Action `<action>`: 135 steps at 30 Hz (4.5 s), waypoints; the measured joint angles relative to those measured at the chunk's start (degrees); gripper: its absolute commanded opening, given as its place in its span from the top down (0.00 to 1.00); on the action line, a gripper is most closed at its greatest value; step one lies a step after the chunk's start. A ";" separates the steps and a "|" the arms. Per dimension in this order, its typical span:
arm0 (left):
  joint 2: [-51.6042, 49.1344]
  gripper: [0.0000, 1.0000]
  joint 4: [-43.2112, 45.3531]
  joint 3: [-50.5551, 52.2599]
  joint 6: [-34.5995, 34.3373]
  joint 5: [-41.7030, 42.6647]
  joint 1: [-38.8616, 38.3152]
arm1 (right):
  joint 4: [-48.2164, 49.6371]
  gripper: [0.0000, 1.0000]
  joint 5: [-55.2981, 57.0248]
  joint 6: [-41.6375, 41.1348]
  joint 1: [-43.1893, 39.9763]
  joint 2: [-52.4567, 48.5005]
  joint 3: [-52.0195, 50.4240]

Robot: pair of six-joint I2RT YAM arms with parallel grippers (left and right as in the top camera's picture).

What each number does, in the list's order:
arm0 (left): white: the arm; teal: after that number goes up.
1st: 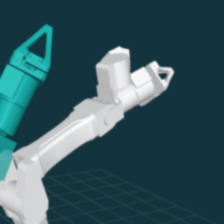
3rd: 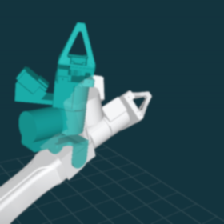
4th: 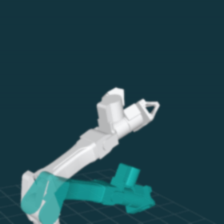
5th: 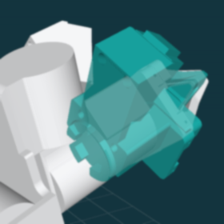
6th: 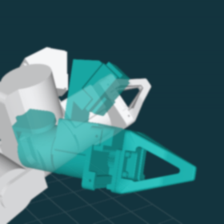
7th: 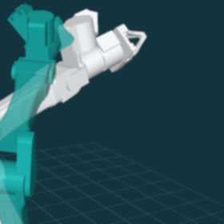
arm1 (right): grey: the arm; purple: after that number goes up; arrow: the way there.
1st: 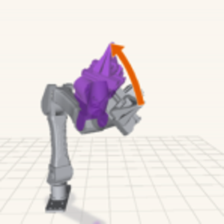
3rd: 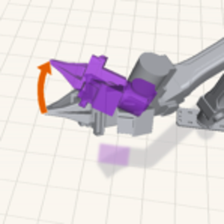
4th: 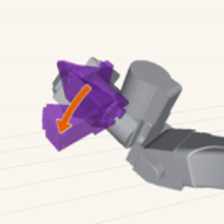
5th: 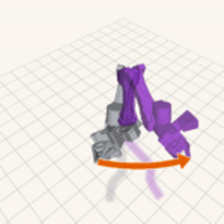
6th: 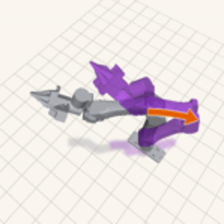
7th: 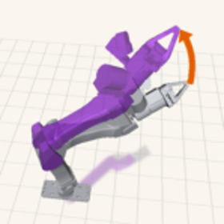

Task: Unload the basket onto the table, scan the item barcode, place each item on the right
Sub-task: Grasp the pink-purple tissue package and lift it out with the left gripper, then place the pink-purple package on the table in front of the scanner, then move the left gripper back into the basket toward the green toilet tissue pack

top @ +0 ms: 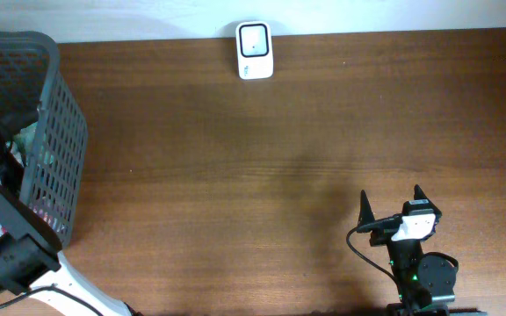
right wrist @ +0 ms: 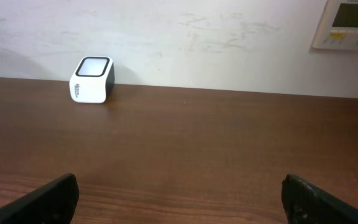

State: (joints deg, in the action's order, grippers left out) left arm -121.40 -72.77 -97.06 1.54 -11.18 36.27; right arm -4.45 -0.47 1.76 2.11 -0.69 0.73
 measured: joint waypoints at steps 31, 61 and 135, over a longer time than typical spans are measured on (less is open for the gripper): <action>0.31 1.00 -14.03 -81.81 -25.07 34.10 -0.11 | 0.00 0.01 0.00 -0.02 0.00 0.04 0.00; 2.80 1.00 10.10 -17.07 -22.25 19.06 -69.53 | 0.00 0.01 0.00 -0.02 0.00 0.04 0.00; 17.31 0.16 22.88 -6.73 -1.11 -3.96 -11.39 | 0.00 0.01 0.00 0.00 0.00 0.07 0.00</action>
State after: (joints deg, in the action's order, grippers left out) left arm -104.09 -49.89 -103.79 0.43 -15.14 24.88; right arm -4.45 -0.47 1.76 2.11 -0.62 0.73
